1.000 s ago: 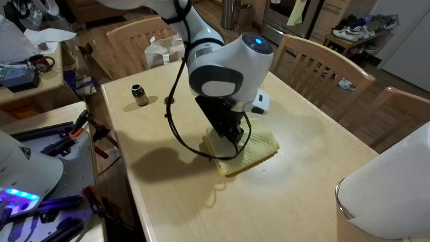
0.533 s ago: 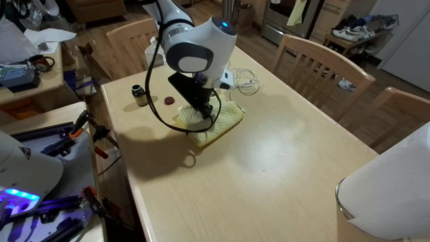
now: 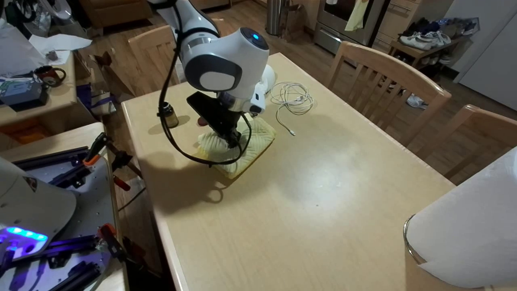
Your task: Use the yellow towel to wipe the table
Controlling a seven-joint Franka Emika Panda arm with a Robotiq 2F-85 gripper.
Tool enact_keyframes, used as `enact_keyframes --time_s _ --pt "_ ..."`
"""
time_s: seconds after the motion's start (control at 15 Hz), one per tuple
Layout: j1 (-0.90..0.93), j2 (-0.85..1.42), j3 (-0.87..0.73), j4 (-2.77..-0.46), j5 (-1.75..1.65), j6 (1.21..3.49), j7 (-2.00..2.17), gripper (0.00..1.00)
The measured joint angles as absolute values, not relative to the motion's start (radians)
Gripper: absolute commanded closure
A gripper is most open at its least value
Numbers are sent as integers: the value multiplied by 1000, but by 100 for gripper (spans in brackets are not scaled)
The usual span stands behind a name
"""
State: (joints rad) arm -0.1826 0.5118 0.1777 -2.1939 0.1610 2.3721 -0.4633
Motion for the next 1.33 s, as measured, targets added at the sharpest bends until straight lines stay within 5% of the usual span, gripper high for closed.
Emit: enact_keyframes --time_s 0.87,1.33 --pt "-298 612 -36 -1997 170 2369 -383 98" --pt "-334 607 6 -1992 191 2322 -384 97"
